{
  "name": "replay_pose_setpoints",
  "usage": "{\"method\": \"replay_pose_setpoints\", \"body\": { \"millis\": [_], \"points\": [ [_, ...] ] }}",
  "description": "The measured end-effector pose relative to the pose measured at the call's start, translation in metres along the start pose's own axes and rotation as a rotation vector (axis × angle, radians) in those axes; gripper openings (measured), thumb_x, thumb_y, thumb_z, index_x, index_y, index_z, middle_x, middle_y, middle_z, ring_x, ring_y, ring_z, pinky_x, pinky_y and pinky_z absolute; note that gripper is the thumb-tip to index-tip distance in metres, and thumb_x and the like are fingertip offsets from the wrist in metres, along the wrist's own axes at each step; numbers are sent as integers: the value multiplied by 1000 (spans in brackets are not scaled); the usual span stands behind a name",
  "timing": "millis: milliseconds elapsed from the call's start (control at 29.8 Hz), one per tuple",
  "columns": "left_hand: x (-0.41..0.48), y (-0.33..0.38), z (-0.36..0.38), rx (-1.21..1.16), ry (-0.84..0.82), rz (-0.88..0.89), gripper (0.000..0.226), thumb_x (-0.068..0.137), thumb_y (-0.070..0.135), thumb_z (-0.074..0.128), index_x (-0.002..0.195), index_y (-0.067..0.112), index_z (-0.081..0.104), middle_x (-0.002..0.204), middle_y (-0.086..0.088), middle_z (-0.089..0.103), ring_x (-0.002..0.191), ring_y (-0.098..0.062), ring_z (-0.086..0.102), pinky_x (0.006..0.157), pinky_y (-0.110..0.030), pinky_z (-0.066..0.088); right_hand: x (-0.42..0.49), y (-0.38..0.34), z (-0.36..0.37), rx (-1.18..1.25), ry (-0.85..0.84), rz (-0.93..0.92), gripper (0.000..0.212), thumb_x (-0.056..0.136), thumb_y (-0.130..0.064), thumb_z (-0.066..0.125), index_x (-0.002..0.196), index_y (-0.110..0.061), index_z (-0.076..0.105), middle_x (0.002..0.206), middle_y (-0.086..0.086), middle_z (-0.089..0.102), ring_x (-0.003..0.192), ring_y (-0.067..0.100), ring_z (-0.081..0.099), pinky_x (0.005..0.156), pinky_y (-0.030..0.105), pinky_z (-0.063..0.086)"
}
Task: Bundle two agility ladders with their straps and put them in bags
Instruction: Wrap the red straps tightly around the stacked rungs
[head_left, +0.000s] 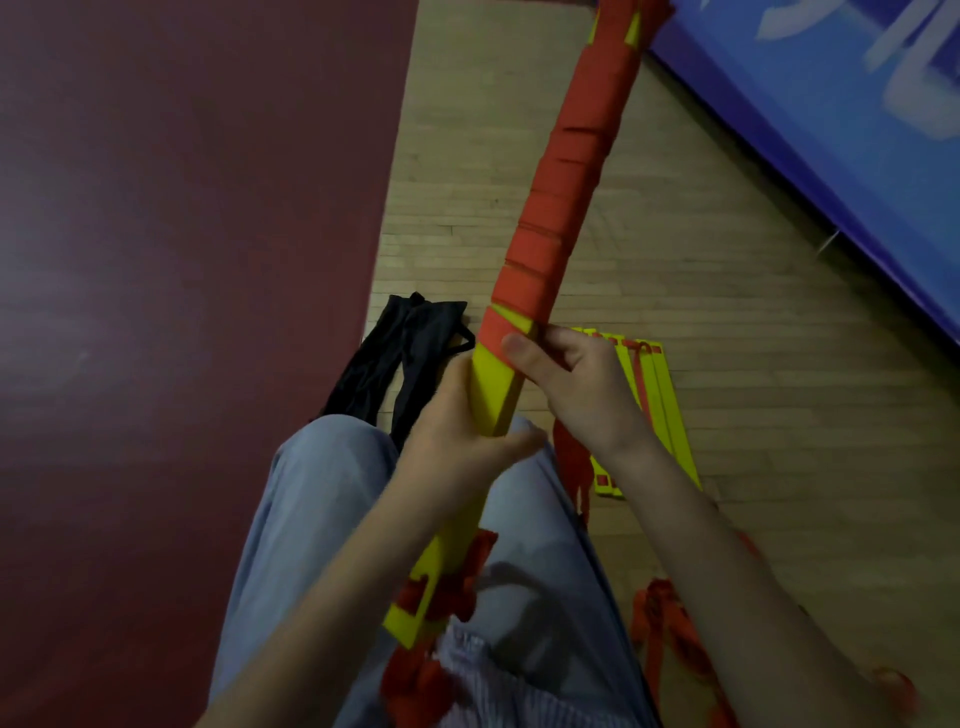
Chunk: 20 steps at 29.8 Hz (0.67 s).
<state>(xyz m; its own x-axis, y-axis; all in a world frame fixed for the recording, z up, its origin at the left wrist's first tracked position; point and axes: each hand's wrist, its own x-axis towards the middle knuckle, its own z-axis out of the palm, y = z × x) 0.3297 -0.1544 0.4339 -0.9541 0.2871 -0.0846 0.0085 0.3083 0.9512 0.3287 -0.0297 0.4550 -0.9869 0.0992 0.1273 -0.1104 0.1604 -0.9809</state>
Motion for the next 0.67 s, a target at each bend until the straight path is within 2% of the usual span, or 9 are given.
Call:
{"method": "replay_pose_setpoints", "body": {
  "millis": [67,101,134,202,269,403,504,571,672],
  "points": [
    [0,0,8,-9,90,37,49,74,8,74,109,26,45,85,7,53,71,-2,53,64,-17,46,2,3,2,-85,-2,-15,11,84,-28,63,78,-19,67,70,13,69,64,6,55,61,25,45],
    [1,1,9,-55,101,29,40,74,3,71,100,24,48,76,6,50,60,-2,50,57,-15,44,2,2,1,-127,-16,-21,13,83,-31,64,77,-20,67,72,19,67,64,9,53,61,28,44],
    [2,2,8,-110,87,11,34,75,-1,67,91,23,51,68,3,46,50,-3,45,50,-16,42,2,0,-1,-161,-33,-35,13,82,-32,64,76,-21,67,67,17,64,61,7,52,59,26,42],
    [0,2,2,-233,13,-55,33,77,-9,58,80,23,51,60,-3,38,40,-7,38,40,-20,38,4,-3,-8,-249,-81,-72,15,81,-30,65,67,-24,63,53,-4,55,51,0,45,52,17,37],
    [-6,0,-3,-307,-57,-91,33,77,-13,53,76,20,50,61,-9,35,38,-11,34,38,-22,35,5,-6,-14,-321,-94,-111,30,80,-25,67,53,-25,53,44,-11,41,46,2,37,47,14,29],
    [-11,0,-4,-354,-131,-85,36,77,-15,51,91,19,54,72,-15,36,41,-15,33,39,-21,34,8,-9,-17,-138,-47,-144,39,87,-16,60,51,-20,46,43,-11,36,44,2,32,47,12,27],
    [-10,2,0,-438,-136,-38,34,66,-8,56,82,22,54,63,-10,38,39,-13,34,38,-22,33,7,-4,-13,34,-33,-99,41,88,-20,57,48,-24,49,40,-13,38,38,1,32,42,10,27],
    [-9,1,3,-515,-155,-35,33,59,-3,52,85,16,53,57,-1,41,38,-13,34,37,-22,32,5,0,-10,85,-29,-51,36,84,-30,57,48,-25,54,40,-12,40,36,0,32,39,11,26],
    [-9,-2,4,-672,-242,-62,37,52,-2,56,86,9,47,56,-2,38,38,-12,32,37,-20,29,5,5,-8,94,-36,54,15,83,-25,56,69,-21,52,40,-13,45,33,0,38,37,9,28]
  ]
}}
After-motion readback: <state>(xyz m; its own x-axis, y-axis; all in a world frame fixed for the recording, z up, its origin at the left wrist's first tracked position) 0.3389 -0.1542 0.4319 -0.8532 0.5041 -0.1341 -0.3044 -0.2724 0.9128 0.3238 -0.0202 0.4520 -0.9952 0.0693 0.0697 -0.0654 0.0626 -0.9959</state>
